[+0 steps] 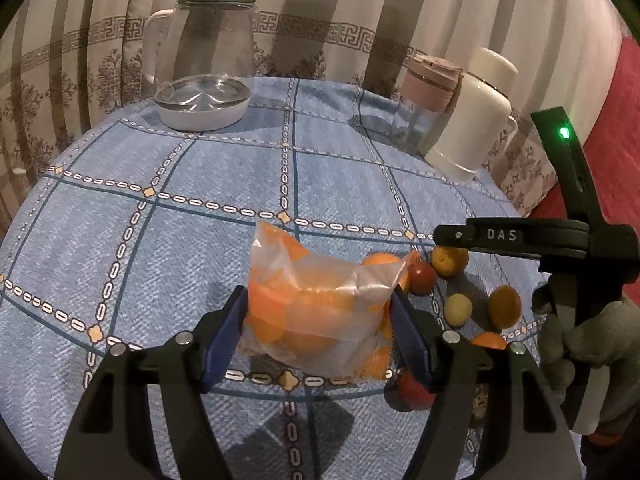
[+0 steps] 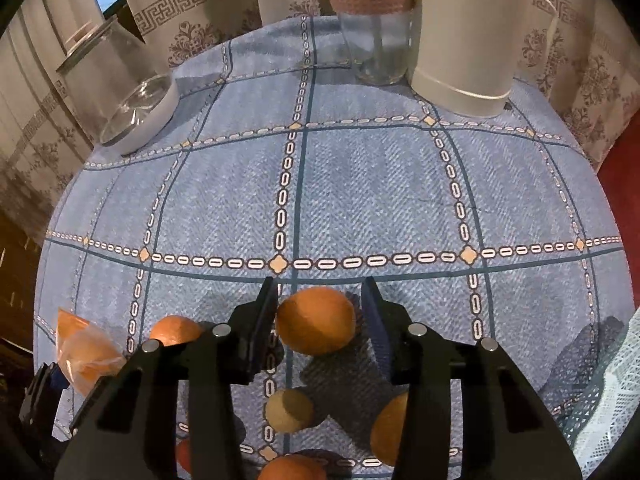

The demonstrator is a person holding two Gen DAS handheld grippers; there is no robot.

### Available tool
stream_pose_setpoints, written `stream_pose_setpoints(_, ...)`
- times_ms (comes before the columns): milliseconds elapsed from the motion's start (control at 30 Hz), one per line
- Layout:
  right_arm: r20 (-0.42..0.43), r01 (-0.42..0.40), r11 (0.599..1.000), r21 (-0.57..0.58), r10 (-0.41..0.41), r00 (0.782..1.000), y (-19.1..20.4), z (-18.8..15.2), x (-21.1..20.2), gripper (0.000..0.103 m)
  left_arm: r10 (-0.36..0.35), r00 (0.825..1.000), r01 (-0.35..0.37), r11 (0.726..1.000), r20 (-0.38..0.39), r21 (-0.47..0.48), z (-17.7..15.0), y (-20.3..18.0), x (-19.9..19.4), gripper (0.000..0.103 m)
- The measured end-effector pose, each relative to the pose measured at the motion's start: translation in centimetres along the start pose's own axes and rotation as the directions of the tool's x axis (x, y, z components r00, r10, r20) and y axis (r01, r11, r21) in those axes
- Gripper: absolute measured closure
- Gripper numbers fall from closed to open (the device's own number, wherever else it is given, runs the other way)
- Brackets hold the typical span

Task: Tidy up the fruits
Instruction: 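Close the left tool on the orange bag while the right tool grasps the large orange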

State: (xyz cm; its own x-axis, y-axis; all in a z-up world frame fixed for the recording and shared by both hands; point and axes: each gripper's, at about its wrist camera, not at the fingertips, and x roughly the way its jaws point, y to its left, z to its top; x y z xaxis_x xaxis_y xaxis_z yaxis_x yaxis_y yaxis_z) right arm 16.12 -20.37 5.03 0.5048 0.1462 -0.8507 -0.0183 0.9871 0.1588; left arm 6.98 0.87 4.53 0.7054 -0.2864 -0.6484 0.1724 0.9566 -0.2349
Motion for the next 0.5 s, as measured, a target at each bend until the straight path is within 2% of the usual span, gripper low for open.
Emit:
stream_pose_setpoints(133,-0.018,-0.027,0.999,0.019,0.027,0.999,-0.3,0.2,0.3,0.058,0.003,1.0,-0.003,1.0,0.0,-0.017,0.2,0.5,0.0,0.033)
stream_pose_setpoints(200,-0.037,-0.034,0.999,0.033,0.035,0.999,-0.3,0.2,0.6,0.05,0.003,1.0,-0.003,1.0,-0.001,-0.02,0.2,0.6,0.0,0.033)
stream_pose_setpoints(233,-0.041,-0.035,0.999,0.038,0.036,0.999,-0.3,0.1,0.6,0.042,0.003,1.0,-0.003,1.0,0.0,-0.02,0.1,0.6,-0.1,0.033)
stream_pose_setpoints(267,-0.044,-0.032,0.999,0.036,0.033,0.998,-0.2,0.1,0.7,0.04,0.002,1.0,-0.002,1.0,0.0,-0.021,0.1,0.6,-0.1,0.033)
stream_pose_setpoints(500,-0.092,0.0,1.0,0.007,0.001,0.996,0.4,-0.4,2.0,0.04,0.004,1.0,-0.004,0.999,0.0,-0.034,0.1,0.9,-0.2,0.033)
